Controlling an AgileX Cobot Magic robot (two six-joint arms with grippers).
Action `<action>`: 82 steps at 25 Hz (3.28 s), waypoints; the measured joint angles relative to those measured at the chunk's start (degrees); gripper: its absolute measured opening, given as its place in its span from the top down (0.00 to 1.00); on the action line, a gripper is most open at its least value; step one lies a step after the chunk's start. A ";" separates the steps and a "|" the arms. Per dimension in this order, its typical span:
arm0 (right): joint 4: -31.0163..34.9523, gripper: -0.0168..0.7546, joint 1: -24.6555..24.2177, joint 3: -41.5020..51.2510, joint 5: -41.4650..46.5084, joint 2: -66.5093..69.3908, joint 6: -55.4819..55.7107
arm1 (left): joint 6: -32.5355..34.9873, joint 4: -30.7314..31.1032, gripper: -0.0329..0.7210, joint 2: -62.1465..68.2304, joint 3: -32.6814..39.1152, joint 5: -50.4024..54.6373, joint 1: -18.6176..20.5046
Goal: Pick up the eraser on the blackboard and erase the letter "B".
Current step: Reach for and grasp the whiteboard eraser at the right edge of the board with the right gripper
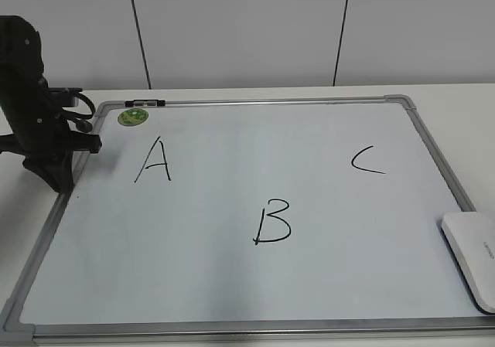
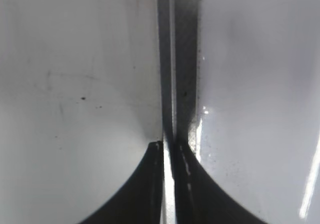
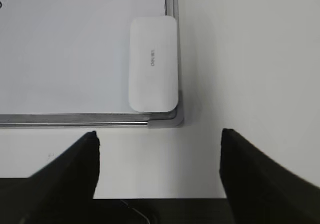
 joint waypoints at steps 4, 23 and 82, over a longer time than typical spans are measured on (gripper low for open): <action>2.48 0.26 0.00 -0.38 -4.30 9.33 0.00 | 0.00 0.00 0.93 0.00 -0.02 0.08 0.00; 7.50 0.24 0.00 -6.81 -8.71 39.58 -4.19 | 0.00 0.00 0.93 0.00 -0.12 0.08 0.00; 1.01 0.11 1.70 -18.40 -13.01 70.10 4.96 | 0.00 0.00 0.93 0.00 -0.12 0.21 0.00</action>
